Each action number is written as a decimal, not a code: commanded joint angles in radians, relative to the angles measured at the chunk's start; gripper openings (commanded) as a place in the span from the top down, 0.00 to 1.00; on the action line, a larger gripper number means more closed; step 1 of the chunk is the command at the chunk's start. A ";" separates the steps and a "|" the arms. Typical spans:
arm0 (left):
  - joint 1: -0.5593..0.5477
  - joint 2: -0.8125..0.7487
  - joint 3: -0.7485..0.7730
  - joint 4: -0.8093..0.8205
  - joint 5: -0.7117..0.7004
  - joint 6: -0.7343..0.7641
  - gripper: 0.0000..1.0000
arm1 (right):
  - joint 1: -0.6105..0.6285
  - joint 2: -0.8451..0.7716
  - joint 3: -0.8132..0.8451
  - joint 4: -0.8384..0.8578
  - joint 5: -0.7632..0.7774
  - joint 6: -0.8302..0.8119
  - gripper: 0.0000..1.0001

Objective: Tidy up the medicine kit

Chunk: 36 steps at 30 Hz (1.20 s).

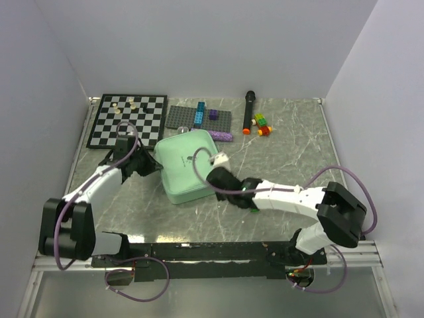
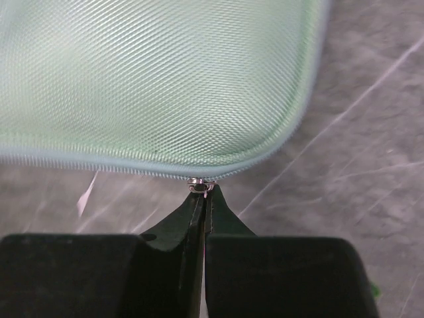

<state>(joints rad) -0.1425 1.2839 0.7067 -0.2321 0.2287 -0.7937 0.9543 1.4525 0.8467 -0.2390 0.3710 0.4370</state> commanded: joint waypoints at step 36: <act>-0.184 -0.046 -0.044 -0.119 -0.261 0.085 0.76 | 0.302 0.065 0.114 -0.220 0.167 -0.037 1.00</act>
<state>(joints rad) -0.3256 1.1793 0.6529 -0.3210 0.0582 -0.7631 1.2522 1.5757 0.9932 -0.4351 0.5484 0.3958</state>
